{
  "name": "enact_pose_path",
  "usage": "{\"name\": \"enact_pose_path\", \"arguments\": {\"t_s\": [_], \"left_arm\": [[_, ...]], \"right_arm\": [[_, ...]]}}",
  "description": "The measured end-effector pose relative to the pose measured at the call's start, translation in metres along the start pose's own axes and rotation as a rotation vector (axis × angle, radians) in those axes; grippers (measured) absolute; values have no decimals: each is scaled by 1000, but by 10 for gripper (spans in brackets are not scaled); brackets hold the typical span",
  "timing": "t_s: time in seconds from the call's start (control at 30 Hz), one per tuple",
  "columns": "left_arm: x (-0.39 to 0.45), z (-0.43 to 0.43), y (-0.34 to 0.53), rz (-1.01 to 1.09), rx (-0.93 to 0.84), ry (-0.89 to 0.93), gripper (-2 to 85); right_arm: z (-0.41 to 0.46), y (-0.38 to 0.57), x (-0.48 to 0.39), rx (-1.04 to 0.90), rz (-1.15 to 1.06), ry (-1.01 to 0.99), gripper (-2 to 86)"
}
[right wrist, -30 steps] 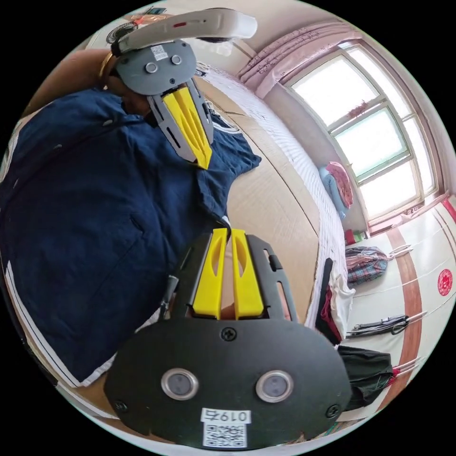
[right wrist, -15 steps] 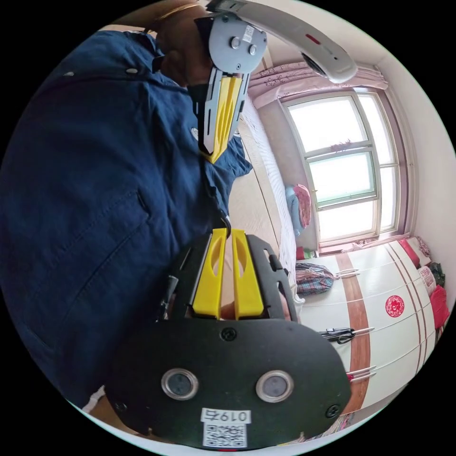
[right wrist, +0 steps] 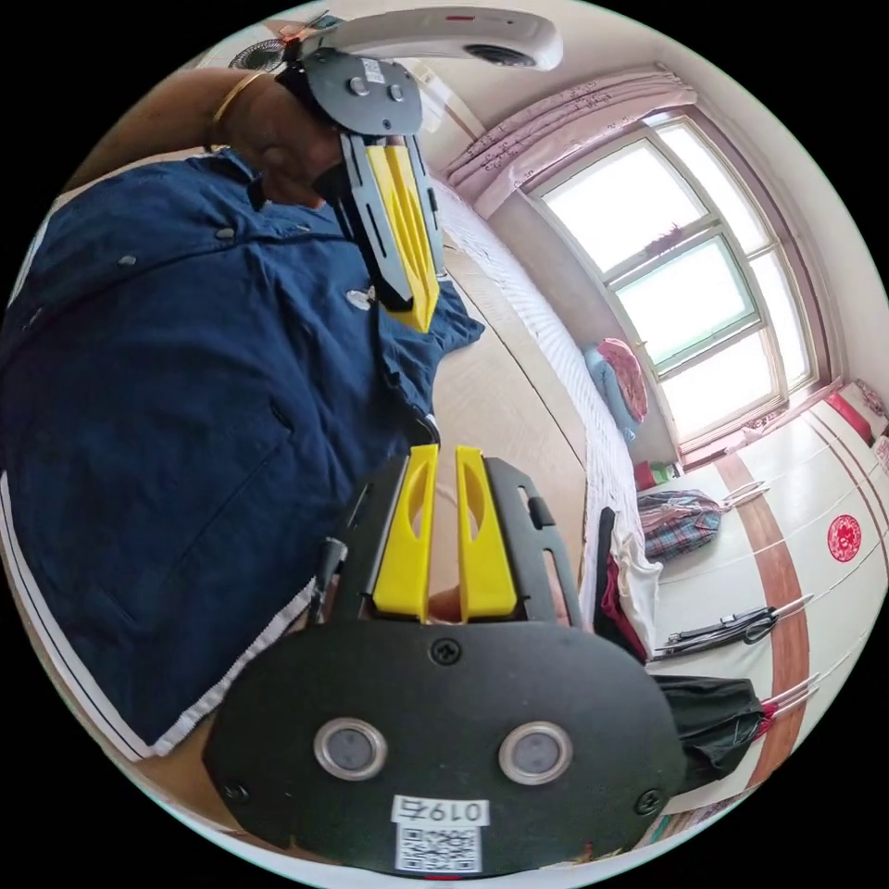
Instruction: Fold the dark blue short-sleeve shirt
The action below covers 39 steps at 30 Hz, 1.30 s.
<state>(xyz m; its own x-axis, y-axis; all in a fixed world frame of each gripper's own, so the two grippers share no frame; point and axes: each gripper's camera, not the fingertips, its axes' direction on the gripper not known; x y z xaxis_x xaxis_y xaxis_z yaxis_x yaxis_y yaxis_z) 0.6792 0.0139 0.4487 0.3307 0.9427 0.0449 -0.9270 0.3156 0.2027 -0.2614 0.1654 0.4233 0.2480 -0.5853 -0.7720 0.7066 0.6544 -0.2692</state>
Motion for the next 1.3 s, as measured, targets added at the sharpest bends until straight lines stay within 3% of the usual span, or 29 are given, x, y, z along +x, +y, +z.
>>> {"name": "enact_pose_path", "arguments": {"t_s": [0.23,0.37,0.83,1.03,1.17,1.3], "left_arm": [[22,9,-4,43,-63,69,8],[24,8,3,37,-113,93,9],[6,-37,30,-42,-134,152,6],[1,-112,60,-92,-17,148,6],[9,-192,127,-204,114,146,8],[38,-260,224,-377,214,177,7]], "right_arm": [[6,-4,15,-27,28,-115,63],[3,-5,22,-25,49,-163,31],[-32,-12,-26,-70,-152,156,2],[-98,16,1,-85,43,190,14],[-147,47,12,-139,218,201,-7],[-193,66,14,-120,364,71,-9]]}}
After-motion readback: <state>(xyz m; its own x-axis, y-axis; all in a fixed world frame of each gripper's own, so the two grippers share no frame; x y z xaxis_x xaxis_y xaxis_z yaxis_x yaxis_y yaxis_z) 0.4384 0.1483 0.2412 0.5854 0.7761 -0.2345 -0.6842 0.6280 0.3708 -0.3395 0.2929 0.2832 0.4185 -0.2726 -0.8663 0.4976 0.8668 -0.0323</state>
